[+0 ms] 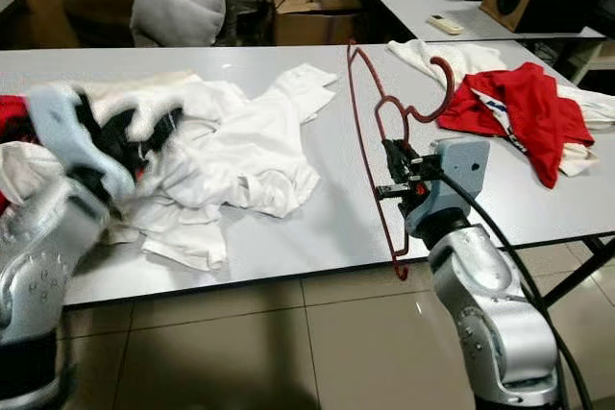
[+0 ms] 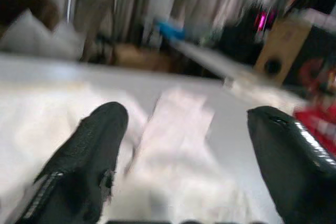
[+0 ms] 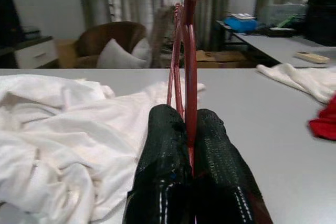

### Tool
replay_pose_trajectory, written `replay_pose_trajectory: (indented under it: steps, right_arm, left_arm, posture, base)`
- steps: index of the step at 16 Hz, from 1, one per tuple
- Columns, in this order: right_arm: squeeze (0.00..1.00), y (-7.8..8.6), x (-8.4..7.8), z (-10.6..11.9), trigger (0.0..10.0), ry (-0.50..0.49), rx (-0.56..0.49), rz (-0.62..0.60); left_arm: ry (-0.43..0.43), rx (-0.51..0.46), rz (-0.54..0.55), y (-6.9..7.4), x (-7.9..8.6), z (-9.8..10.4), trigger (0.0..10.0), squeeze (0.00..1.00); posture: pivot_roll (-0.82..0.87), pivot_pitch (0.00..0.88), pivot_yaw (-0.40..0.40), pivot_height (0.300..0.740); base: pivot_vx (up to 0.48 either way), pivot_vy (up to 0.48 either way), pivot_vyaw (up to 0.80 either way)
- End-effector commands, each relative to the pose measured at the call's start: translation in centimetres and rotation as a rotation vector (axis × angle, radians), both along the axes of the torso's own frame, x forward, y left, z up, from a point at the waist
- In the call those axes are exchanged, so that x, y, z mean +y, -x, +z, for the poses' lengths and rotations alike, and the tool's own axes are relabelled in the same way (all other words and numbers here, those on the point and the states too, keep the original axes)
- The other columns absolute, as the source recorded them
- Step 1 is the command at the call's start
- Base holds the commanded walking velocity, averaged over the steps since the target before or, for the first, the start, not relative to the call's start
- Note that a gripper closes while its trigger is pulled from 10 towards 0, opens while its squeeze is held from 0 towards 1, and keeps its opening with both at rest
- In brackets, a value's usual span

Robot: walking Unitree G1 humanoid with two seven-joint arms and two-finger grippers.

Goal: Hang hanger

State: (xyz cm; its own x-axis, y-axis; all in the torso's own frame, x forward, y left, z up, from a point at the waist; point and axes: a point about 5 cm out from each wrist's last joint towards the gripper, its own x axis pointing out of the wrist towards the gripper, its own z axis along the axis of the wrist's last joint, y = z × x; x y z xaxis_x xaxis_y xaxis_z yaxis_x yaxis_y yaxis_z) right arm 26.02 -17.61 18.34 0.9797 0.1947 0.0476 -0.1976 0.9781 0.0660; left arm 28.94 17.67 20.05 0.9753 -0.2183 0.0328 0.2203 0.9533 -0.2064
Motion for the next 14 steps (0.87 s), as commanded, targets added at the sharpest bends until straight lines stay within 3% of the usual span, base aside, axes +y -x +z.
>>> replay_pose_trajectory:
  steps: [1,2,3,4,10,14]
  right_arm:
    - [0.0,0.2,0.1,0.3,10.0,0.011,-0.009,-0.021]
    - [0.0,0.3,0.4,0.1,10.0,0.026,0.002,-0.031]
    - [0.0,0.4,1.0,-0.4,10.0,0.045,0.015,-0.026]
    - [0.0,0.5,1.3,-0.7,10.0,0.06,0.024,-0.022]
    - [0.0,0.4,2.3,-1.6,10.0,0.102,0.048,-0.029]
    - [0.0,0.2,1.5,-2.1,10.0,0.082,0.069,-0.066]
  left_arm:
    - [-0.036,-0.018,-0.001,0.1,-0.2,-0.4,10.0,0.51]
    - [-0.092,-0.036,-0.002,0.5,-0.3,-1.0,10.0,0.33]
    - [-0.163,-0.023,-0.001,0.7,-0.7,-1.7,10.0,0.31]
    - [-0.176,-0.011,0.005,0.8,-0.9,-1.9,10.0,0.31]
    - [-0.176,-0.001,0.022,1.2,-1.1,-2.9,10.0,0.31]
    - [-0.181,0.018,0.003,1.6,-1.7,-3.3,10.0,0.31]
  posture:
    - [-0.11,0.0,-0.017,0.727]
    - [-0.11,0.0,-0.018,0.727]
    - [-0.11,0.0,-0.029,0.727]
    - [-0.11,0.0,-0.033,0.727]
    - [-0.11,0.0,-0.054,0.727]
    - [-0.1,0.0,-0.044,0.727]
  base:
    - [0.0,0.0,0.0]
    - [0.0,0.0,0.0]
    - [0.0,0.0,0.0]
    - [0.0,-0.315,0.0]
    - [0.0,-0.418,0.0]
    - [0.0,-0.408,0.0]
